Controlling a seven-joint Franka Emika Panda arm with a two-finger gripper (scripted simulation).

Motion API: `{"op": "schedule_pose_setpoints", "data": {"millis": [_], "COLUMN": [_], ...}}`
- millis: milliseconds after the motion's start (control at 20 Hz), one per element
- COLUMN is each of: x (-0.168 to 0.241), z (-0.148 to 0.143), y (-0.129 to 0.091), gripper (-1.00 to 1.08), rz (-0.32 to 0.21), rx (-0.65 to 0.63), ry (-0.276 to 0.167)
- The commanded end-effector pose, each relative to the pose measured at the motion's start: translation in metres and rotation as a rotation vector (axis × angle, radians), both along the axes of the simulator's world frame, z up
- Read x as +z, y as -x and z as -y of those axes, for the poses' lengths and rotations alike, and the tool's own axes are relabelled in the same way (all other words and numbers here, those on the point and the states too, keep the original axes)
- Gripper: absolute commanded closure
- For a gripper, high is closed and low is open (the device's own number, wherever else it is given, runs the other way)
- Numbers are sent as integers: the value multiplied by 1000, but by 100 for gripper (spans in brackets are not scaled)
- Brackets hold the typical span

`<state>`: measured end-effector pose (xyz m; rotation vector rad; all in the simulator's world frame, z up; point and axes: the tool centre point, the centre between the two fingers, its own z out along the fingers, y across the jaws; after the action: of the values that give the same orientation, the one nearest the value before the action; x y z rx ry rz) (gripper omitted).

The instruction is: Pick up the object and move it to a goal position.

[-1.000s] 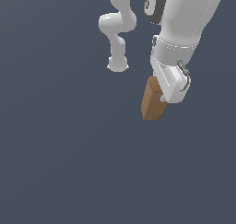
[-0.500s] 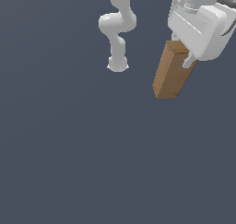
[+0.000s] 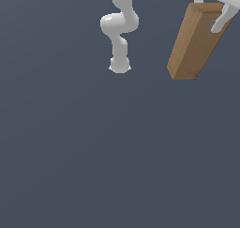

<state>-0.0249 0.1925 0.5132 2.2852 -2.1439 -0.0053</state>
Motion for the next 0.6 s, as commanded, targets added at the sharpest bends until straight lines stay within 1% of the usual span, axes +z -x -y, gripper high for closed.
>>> {"op": "schedule_pose_setpoints", "data": {"millis": [0,250,550], "x": [17,32,41], "z": [-3,-8,-11], "y": [2,4,4], "gripper": [108,108,108], "rz": [8,8,8], "rx": [0,0,0], "ry": [-3,-3,-3]}}
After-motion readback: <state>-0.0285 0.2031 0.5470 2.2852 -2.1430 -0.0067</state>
